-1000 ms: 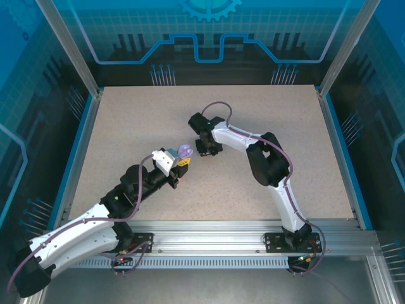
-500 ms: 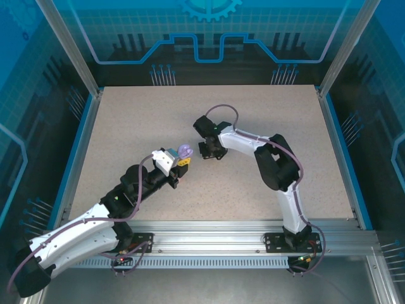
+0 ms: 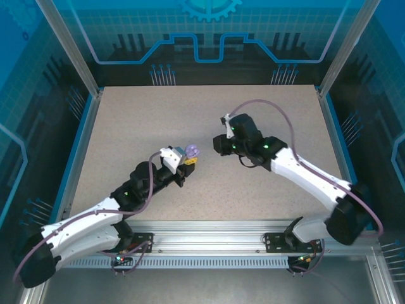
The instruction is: Insert wireless bluetooth earbuds into charging case
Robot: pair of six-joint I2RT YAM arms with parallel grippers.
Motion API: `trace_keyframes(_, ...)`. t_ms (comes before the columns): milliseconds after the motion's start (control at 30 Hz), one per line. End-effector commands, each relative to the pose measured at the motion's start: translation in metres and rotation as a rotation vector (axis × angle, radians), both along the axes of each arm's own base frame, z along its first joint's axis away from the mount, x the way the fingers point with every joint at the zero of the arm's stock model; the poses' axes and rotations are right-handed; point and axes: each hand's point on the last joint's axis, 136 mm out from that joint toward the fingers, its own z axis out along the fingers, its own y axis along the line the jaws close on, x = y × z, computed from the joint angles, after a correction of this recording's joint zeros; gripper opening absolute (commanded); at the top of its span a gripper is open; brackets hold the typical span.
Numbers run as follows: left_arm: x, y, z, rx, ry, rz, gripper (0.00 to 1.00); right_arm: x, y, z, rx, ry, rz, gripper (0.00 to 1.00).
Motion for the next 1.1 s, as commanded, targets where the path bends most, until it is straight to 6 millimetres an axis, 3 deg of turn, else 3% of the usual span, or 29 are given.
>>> trace_keyframes(0, -0.001, -0.015, 0.026, -0.079, -0.038, -0.057, 0.09, -0.012, 0.007, 0.035, 0.137, -0.086, 0.070, 0.23)
trace_keyframes(233, 0.004, -0.031, 0.031, -0.095, -0.042, -0.101, 0.09, -0.049, 0.022, 0.096, 0.299, -0.205, 0.227, 0.23)
trace_keyframes(400, 0.004, -0.038, 0.036, -0.104, -0.063, -0.131, 0.09, -0.067, 0.035, 0.113, 0.327, -0.255, 0.304, 0.24)
trace_keyframes(767, 0.004, -0.044, 0.043, -0.107, -0.075, -0.160, 0.09, -0.074, 0.057, 0.101, 0.238, -0.263, 0.351, 0.23)
trace_keyframes(1067, 0.003, -0.043, 0.045, -0.109, -0.077, -0.159, 0.09, -0.069, 0.059, 0.088, 0.187, -0.261, 0.337, 0.24)
